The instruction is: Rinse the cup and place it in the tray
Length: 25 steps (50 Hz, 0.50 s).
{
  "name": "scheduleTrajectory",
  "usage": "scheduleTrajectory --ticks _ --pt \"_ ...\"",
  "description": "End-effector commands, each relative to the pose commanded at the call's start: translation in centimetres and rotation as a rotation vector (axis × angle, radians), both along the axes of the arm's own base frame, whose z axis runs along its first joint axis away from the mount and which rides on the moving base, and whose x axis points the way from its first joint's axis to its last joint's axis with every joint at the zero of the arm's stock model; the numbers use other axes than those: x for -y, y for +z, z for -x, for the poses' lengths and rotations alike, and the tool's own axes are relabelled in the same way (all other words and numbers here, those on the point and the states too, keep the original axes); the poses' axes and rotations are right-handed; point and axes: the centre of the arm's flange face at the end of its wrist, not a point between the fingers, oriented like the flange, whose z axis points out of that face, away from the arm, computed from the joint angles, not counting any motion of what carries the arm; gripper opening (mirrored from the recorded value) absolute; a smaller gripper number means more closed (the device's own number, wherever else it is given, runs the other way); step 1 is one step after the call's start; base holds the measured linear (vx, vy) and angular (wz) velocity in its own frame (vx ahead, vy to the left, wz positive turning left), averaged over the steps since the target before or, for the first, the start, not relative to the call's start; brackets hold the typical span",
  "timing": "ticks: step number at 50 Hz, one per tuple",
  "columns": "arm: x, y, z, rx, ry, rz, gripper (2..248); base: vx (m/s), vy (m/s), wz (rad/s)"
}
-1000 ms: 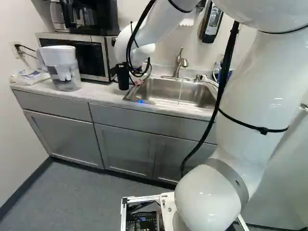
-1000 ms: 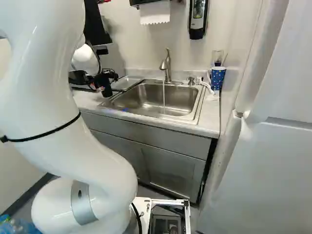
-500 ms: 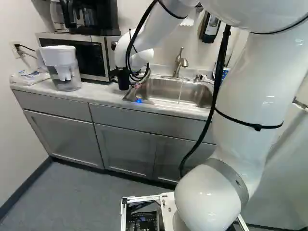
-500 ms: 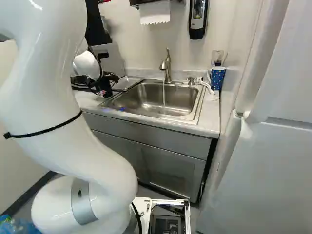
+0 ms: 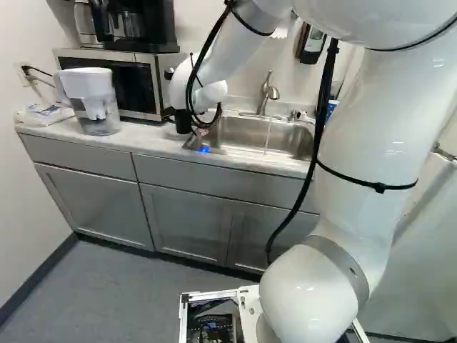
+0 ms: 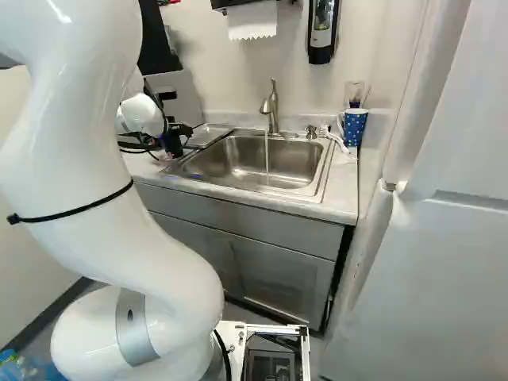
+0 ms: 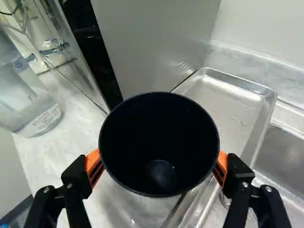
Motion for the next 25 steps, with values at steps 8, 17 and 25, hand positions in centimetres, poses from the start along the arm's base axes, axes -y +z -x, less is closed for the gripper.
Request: scheduleTrajectory --ticks 8,17,25 --pt "-0.1 -0.6 0.1 0.020 0.002 -0.009 247 0.000 0.000 0.000" --pt "-0.3 -1.2 -0.1 0.045 0.003 -0.020 247 0.000 0.000 0.000" --pt "-0.4 -1.9 -0.3 0.063 0.003 -0.027 247 0.000 0.000 0.000"
